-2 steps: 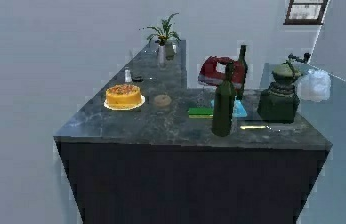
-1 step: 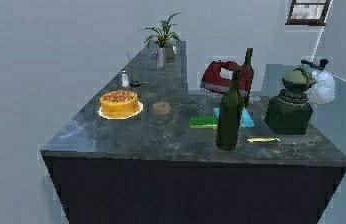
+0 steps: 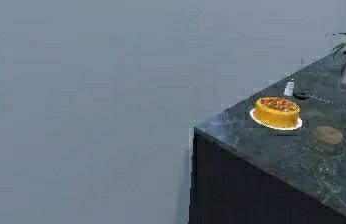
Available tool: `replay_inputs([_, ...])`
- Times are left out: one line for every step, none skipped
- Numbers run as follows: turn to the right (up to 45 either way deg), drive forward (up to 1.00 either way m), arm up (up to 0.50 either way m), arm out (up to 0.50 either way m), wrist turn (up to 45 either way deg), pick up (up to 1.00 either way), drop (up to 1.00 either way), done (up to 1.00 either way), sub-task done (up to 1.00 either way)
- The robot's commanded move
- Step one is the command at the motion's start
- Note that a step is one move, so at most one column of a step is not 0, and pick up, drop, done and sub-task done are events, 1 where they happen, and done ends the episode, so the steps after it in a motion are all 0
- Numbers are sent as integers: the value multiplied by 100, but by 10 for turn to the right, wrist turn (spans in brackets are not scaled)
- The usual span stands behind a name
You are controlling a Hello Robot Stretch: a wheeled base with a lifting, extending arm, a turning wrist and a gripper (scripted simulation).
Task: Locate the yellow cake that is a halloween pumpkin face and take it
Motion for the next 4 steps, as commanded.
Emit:
replay_inputs([-450, 0, 0, 0, 0, 0, 0, 0, 0])
replay_inputs([-150, 0, 0, 0, 0, 0, 0, 0, 0])
replay_inputs([450, 0, 0, 0, 0, 0, 0, 0, 0])
replay_inputs([450, 0, 0, 0, 0, 0, 0, 0, 0])
